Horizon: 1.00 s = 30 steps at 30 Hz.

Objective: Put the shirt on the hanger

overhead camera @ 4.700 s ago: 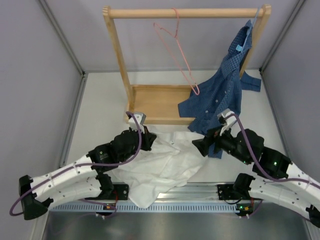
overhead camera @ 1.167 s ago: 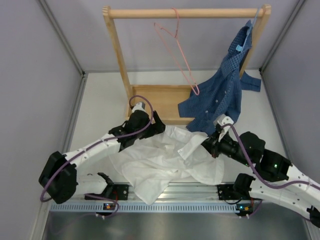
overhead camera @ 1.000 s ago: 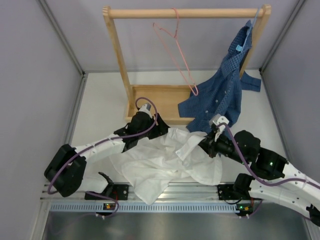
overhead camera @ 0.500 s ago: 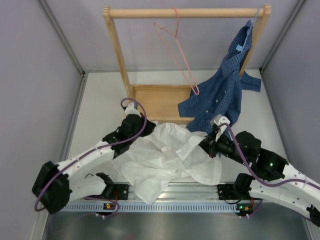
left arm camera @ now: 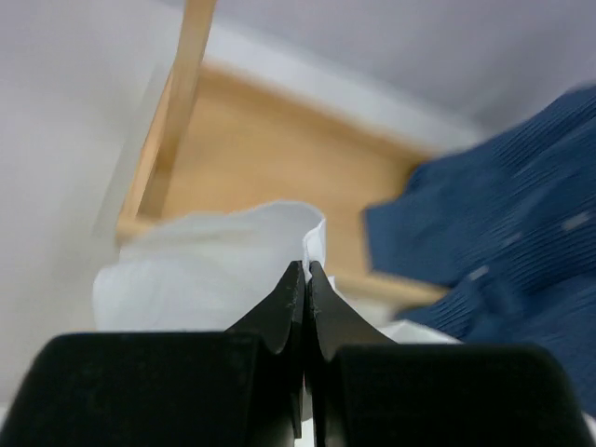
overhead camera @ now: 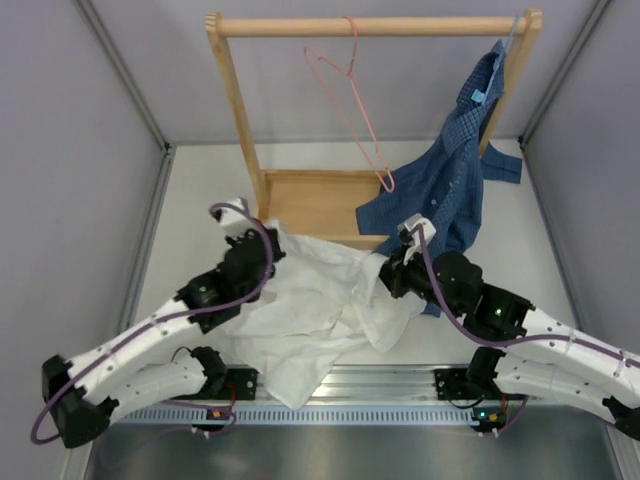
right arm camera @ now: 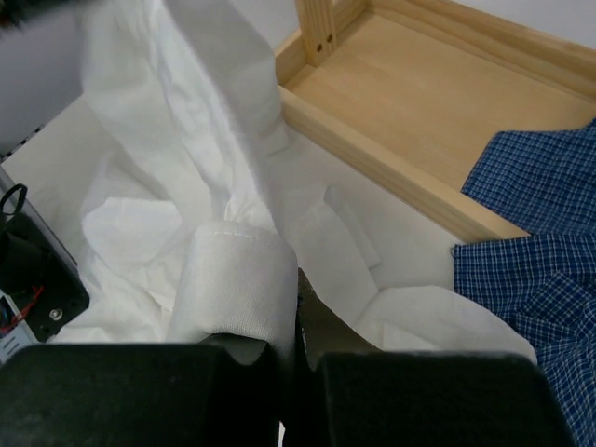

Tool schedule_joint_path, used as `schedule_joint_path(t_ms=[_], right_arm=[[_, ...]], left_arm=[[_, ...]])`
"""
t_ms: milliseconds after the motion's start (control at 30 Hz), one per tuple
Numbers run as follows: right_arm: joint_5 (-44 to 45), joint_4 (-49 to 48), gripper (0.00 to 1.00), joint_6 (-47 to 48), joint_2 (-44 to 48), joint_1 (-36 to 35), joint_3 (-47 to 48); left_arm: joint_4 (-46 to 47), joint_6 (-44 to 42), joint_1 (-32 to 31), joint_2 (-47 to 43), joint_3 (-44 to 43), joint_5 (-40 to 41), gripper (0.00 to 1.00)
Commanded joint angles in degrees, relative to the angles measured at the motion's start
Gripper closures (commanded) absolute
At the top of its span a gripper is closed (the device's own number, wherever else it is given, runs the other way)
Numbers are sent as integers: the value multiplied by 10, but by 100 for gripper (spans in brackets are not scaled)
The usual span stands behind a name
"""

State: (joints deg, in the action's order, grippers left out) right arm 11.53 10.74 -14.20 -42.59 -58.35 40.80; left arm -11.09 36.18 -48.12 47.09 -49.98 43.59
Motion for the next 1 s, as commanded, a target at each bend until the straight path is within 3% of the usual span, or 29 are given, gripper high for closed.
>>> schedule_joint_path(t_ms=[0, 100, 300, 333, 367, 467, 500, 600, 633, 733, 833, 967], right_arm=[[51, -42, 100, -25, -20, -1, -5], [117, -3, 100, -48, -25, 0, -8], [95, 14, 100, -65, -50, 1, -8], [95, 16, 100, -65, -55, 1, -5], [94, 26, 100, -65, -71, 1, -1], [104, 74, 100, -70, -115, 1, 50], [110, 88, 100, -72, -128, 1, 63], [129, 119, 100, -80, -164, 2, 97], [130, 121, 100, -81, -175, 2, 102], [128, 130, 100, -87, -188, 2, 119], [117, 146, 100, -89, -202, 3, 139], [94, 149, 100, -82, -205, 3, 151]], left_arm=[[-70, 108, -12, 91, 114, 18, 100], [-25, 128, -11, 164, 148, -24, 100], [-157, 162, 52, 185, 49, -9, 100], [-162, 153, 57, 179, 37, -9, 95], [-173, 130, 62, 171, 24, -11, 72], [-184, 77, 58, 158, -40, -63, 21], [-184, 72, 52, 154, -60, -80, 18], [-183, 83, -35, 146, -79, -72, 18], [-182, 97, -112, 150, -92, -52, 18], [-149, 101, -224, 192, -99, -4, 19], [-57, 74, -270, 218, -73, 8, 25], [84, -4, -272, 216, 2, -34, 33]])
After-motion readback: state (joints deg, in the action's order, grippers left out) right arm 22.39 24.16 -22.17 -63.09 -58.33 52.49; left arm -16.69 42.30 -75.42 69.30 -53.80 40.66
